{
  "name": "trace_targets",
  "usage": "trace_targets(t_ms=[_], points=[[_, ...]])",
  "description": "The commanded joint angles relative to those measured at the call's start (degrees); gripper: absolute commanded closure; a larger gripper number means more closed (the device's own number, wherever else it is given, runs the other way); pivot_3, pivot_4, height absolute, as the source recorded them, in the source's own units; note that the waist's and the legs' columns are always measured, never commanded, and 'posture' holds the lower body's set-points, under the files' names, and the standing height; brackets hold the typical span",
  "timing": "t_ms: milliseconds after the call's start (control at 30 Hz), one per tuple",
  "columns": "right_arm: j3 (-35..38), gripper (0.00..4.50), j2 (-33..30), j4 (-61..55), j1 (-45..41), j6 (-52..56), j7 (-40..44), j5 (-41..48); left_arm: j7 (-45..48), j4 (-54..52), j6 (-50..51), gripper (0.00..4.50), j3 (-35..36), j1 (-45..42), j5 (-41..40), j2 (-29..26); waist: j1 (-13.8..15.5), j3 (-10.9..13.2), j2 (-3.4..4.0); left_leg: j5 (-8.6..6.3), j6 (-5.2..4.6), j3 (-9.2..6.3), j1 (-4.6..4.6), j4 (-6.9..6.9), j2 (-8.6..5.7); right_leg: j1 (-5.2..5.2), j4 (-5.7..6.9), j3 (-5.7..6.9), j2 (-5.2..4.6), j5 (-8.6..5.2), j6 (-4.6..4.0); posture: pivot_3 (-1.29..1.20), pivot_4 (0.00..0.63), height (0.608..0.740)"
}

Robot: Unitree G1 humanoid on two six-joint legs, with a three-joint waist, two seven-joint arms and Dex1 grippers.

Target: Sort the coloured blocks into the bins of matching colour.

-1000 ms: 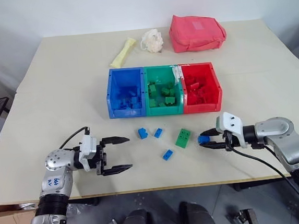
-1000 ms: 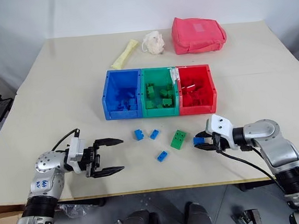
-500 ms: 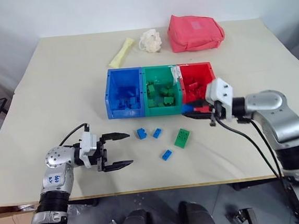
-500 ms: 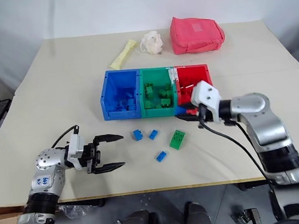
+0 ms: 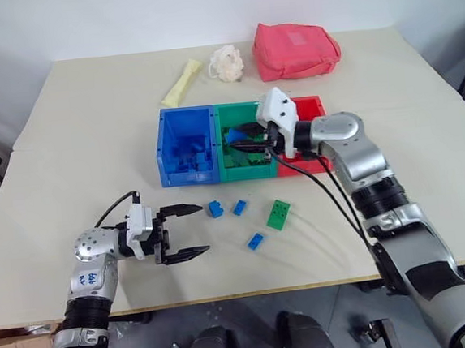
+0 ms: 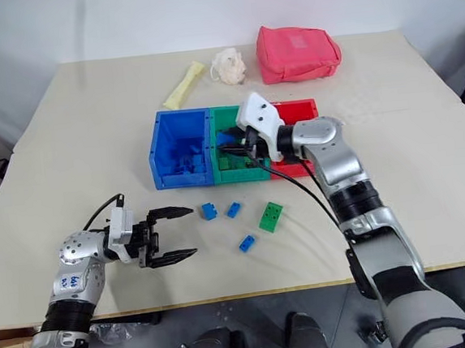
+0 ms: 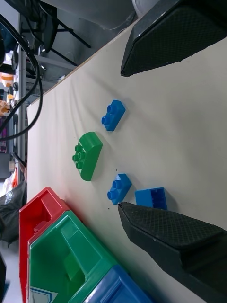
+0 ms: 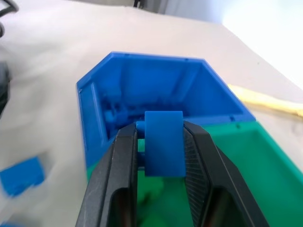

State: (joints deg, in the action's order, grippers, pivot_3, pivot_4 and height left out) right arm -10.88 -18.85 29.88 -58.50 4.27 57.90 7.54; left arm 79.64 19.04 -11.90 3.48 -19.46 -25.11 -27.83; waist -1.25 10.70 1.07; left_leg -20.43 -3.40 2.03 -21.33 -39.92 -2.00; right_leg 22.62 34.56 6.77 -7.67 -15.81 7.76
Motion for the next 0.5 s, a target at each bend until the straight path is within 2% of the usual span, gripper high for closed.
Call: trace_targets(t_ms=[33, 133, 267, 400, 467, 500], points=[[0.7, 3.61, 3.2, 4.8, -4.0, -4.3, -2.1, -1.0, -0.6, -2.4, -0.5, 0.0, 0.8, 0.9, -0.7, -0.4, -0.3, 0.0, 0.0, 0.0, 0.0, -0.05, 0.0, 0.0, 0.0, 0.0, 0.07, 0.02, 0.0, 0.0, 0.0, 0.0, 0.15, 0.74], [1.5, 3.61, 8.2, 11.8, -7.8, -8.8, -5.4, -1.6, -1.5, -3.3, -0.4, 0.0, 0.9, 1.5, -0.7, -0.4, -0.8, 0.0, 0.01, 0.0, 0.01, -0.04, 0.02, 0.04, -0.01, 0.06, 0.14, -0.01, 0.01, -0.02, -0.03, 0.0, 0.15, 0.74], [4.1, 2.24, 12.8, 17.5, -9.9, -15.6, -9.1, -0.7, -2.3, -4.2, 0.0, 0.0, 1.0, 2.0, -0.9, -0.5, -1.2, 0.0, 0.01, 0.01, 0.05, -0.1, 0.04, 0.14, 0.01, 0.15, 0.31, -0.01, 0.02, -0.06, -0.11, 0.0, 0.15, 0.74], [4.8, 0.89, 13.8, 18.9, -9.3, -19.7, -10.0, -1.2, -2.6, -4.4, 0.1, 0.0, 1.1, 2.1, -1.0, -0.7, -1.2, 0.0, 0.01, 0.01, 0.04, -0.28, 0.04, 0.13, -0.14, 0.14, 0.43, -0.15, -0.01, -0.06, -0.11, 0.0, 0.15, 0.74], [4.5, 0.21, 12.9, 16.4, -7.0, -20.0, -6.6, -0.2, -2.8, -4.3, 0.1, 0.0, 1.1, 1.9, -1.0, -0.8, -1.2, 0.0, 0.01, 0.01, 0.04, -0.31, 0.04, 0.13, -0.16, 0.13, 0.42, -0.17, -0.01, -0.06, -0.11, 0.0, 0.15, 0.74], [4.0, 0.21, 11.6, 13.4, -4.9, -19.5, -3.8, 0.4, -2.9, -4.2, 0.1, 0.0, 1.0, 1.7, -0.9, -0.7, -1.2, 0.0, 0.01, 0.01, 0.04, -0.33, 0.04, 0.13, -0.15, 0.12, 0.42, -0.17, 0.01, -0.06, -0.11, 0.0, 0.15, 0.74]])
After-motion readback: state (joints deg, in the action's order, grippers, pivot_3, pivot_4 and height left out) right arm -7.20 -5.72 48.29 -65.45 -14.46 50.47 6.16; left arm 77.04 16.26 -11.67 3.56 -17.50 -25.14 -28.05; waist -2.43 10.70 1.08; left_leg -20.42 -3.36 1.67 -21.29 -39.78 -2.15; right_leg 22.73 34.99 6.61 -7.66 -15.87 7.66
